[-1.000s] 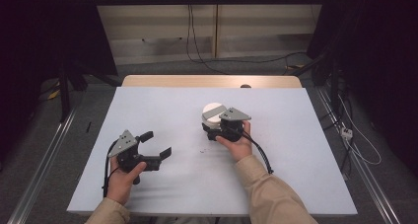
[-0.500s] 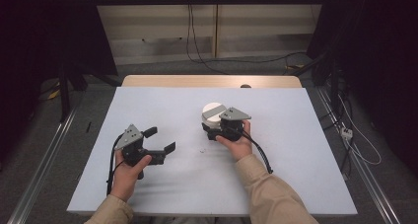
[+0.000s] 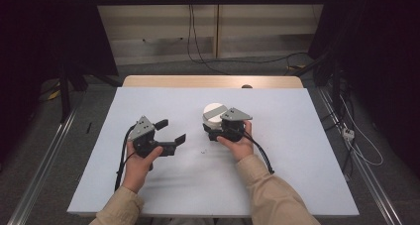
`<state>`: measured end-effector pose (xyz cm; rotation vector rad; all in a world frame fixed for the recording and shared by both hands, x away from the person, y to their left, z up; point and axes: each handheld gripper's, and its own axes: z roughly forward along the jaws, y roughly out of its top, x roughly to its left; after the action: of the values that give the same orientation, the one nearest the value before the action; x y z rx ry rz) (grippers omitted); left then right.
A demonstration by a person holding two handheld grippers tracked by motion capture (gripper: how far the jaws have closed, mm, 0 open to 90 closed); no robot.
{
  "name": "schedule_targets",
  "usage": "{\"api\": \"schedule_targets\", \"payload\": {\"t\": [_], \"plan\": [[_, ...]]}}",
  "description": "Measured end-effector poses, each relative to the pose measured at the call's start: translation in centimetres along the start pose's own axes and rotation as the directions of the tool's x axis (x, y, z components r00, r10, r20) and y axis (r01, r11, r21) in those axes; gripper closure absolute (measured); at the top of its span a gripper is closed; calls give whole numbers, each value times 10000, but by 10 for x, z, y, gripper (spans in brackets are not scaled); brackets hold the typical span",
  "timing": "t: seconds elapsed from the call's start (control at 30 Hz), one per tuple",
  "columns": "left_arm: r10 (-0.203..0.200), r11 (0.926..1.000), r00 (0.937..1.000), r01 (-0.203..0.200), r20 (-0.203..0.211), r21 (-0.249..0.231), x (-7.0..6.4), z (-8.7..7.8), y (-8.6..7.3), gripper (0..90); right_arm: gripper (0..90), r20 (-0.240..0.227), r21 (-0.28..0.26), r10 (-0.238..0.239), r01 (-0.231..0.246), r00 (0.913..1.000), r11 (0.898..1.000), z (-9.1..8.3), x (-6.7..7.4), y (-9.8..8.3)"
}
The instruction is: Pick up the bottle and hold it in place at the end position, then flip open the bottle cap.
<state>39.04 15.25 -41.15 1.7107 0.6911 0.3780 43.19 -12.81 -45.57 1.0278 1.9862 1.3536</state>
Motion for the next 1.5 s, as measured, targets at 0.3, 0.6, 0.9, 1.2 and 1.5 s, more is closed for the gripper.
{"api": "schedule_targets", "payload": {"t": [0.3, 0.6, 0.9, 1.2, 1.5], "plan": [[52, 9996, 9998, -57, 178, 267, -5, 9, 4, 106, 184, 20, -12, -29, 29, 10000, 10000, 0, 0, 0], [-24, 9988, 9998, 15, 188, 483, -8, 18, 6, 116, 184, 4, -12, -33, 33, 10000, 10000, 0, 0, 0], [-194, 9981, 9997, 185, 140, 584, -7, 23, 9, 174, 183, -2, -18, -23, 23, 10000, 10000, 1, 0, -1], [-339, 9975, 9990, 321, 294, 624, -8, 32, 14, 232, 184, -26, -21, -5, 5, 10000, 10000, 1, 0, -1], [-444, 9941, 9984, 407, 339, 1009, -6, 41, 19, 441, 184, -26, 3, 1, -1, 10000, 10000, 1, 0, -1]]}}
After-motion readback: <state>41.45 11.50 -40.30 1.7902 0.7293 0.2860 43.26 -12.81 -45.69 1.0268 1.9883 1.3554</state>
